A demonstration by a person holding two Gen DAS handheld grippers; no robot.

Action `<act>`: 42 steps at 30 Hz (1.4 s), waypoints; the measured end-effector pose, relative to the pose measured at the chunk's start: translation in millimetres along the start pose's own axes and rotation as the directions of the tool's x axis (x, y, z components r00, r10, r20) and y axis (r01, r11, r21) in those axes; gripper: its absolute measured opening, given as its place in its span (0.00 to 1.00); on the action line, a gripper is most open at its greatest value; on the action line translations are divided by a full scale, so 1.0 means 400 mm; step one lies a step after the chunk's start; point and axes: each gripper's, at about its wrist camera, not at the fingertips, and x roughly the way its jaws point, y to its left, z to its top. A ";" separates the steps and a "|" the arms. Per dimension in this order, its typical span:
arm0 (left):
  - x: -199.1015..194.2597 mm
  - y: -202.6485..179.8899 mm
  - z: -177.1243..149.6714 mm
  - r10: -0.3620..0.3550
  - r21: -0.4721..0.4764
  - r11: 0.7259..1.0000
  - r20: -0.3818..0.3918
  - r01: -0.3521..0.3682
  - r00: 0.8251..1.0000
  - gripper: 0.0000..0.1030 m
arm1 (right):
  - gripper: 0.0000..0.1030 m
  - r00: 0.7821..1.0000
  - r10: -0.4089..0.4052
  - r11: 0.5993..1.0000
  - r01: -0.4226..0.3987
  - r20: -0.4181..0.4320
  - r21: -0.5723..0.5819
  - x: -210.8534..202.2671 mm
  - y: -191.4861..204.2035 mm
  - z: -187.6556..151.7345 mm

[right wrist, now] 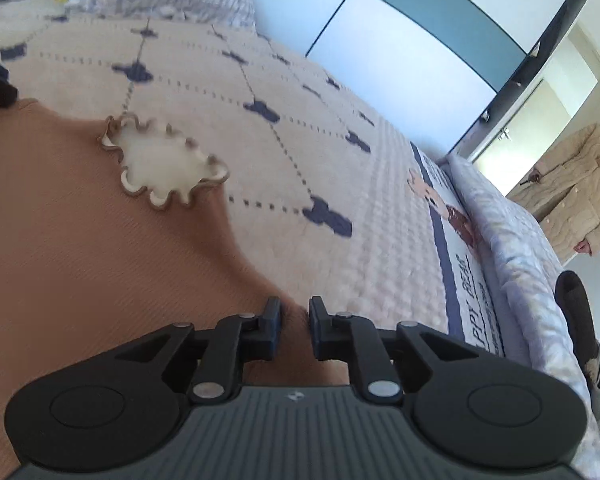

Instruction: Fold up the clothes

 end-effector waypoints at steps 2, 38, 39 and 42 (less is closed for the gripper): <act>-0.045 0.069 -0.006 0.000 -0.072 0.997 0.024 0.001 1.000 0.45 | 0.26 0.997 -0.067 0.997 0.066 0.028 0.047 -0.022 -0.015 -0.021; -0.846 0.224 -0.563 -0.305 -0.327 0.903 -0.036 0.278 0.952 0.82 | 0.58 0.914 0.404 0.902 -0.390 -0.042 0.187 -0.983 -0.054 -0.576; -0.833 0.215 -0.563 -0.305 -0.324 0.905 -0.044 0.275 0.951 0.81 | 0.59 0.901 0.434 0.871 -0.413 -0.023 0.266 -0.965 -0.066 -0.579; -0.778 0.174 -0.572 -0.332 -0.328 0.900 -0.088 0.287 0.939 0.82 | 0.59 0.867 0.498 0.748 -0.448 0.032 0.490 -0.888 -0.076 -0.592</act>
